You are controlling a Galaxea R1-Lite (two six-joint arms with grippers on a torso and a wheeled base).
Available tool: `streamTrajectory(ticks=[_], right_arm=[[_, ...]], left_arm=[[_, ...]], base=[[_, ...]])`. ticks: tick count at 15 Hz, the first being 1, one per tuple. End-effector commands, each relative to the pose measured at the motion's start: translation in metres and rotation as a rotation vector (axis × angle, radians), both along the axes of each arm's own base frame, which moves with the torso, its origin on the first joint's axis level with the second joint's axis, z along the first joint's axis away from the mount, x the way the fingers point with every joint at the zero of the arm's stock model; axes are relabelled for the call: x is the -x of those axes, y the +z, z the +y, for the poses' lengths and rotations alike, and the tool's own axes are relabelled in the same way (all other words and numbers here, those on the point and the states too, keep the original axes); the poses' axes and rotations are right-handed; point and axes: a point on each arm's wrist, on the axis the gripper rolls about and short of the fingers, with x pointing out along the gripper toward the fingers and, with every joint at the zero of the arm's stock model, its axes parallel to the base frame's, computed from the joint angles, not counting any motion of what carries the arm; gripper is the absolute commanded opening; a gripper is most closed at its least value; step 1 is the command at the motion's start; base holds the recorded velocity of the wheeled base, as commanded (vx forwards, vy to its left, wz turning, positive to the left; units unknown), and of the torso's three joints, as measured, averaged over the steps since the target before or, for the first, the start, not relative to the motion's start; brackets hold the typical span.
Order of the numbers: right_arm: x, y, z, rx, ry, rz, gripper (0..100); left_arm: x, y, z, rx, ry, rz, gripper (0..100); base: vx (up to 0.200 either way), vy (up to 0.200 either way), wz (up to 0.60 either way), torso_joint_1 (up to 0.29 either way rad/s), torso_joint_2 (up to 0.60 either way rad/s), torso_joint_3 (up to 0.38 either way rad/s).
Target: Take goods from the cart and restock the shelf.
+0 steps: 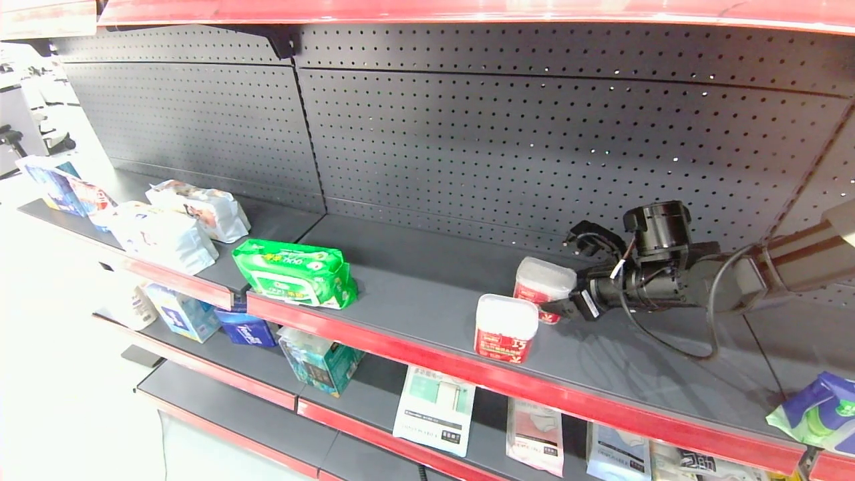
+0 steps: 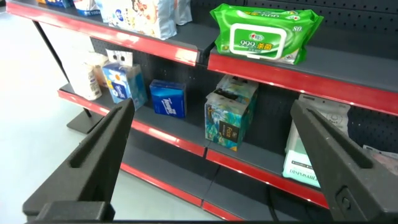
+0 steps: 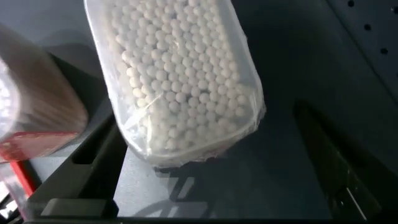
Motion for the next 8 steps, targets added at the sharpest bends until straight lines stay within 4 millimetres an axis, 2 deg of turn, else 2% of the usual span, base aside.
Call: streamTrajectory(ticks=[1, 8], right_arm=[[-0.0008, 0.0019, -0.0002, 0.006, -0.009, -0.008, 100], [-0.0016, 0.0028, -0.0037, 0.009, -0.025, -0.012, 100]], left_arm=[[0.0000, 0.0000, 0.0000, 0.000, 0.000, 0.000, 100], [0.0000, 0.0000, 0.0000, 0.000, 0.000, 0.000, 100]], base=[[0.000, 0.000, 0.00, 0.000, 0.00, 0.000], [0.000, 0.000, 0.00, 0.000, 0.00, 0.000]])
